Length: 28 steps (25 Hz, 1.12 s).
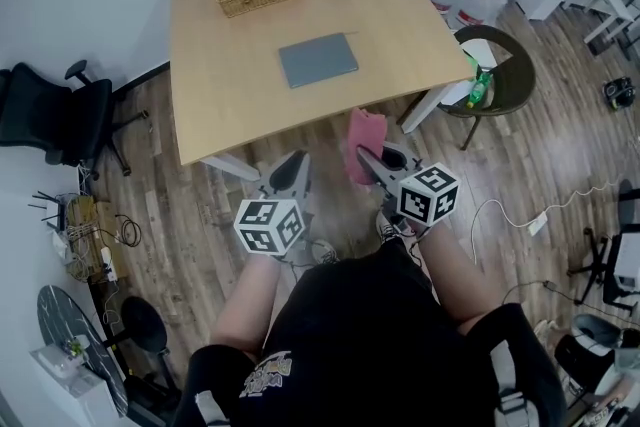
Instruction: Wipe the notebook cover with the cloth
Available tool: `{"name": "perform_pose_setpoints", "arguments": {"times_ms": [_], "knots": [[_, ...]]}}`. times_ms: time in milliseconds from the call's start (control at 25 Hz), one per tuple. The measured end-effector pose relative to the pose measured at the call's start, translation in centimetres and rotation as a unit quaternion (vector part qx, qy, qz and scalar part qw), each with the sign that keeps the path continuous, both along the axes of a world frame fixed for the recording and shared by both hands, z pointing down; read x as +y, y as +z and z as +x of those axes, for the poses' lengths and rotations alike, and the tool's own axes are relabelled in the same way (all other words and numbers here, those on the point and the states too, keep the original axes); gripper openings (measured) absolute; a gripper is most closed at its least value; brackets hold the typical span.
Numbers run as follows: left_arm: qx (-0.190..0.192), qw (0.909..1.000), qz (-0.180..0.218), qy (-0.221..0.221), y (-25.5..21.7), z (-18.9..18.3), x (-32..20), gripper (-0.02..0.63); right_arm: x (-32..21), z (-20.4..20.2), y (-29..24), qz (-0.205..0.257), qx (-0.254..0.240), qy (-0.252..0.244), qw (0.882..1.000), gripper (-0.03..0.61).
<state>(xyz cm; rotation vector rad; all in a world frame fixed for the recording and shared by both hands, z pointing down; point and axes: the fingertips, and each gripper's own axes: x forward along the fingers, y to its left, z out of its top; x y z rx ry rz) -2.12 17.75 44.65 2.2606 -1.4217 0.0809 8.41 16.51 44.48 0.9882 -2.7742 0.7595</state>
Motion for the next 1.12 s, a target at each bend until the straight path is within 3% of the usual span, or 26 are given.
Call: {"name": "perform_pose_setpoints", "arguments": {"times_ms": [80,520,1120], "knots": [[0.000,1.0000,-0.003,0.003,0.4,-0.9,0.1,0.025,0.1,-0.8,0.3,-0.003,0.001,0.005,1.000,0.063],[0.002,0.9993,-0.026,-0.025,2.5,-3.9,-2.5,0.200,-3.1,-3.0,0.8,-0.010,0.013,-0.010,1.000,0.063],[-0.009,0.9897,-0.068,-0.126,5.5,-5.3,-14.1,0.216,-16.5,-4.7,3.3,-0.041,0.011,-0.103,0.994,0.063]]}}
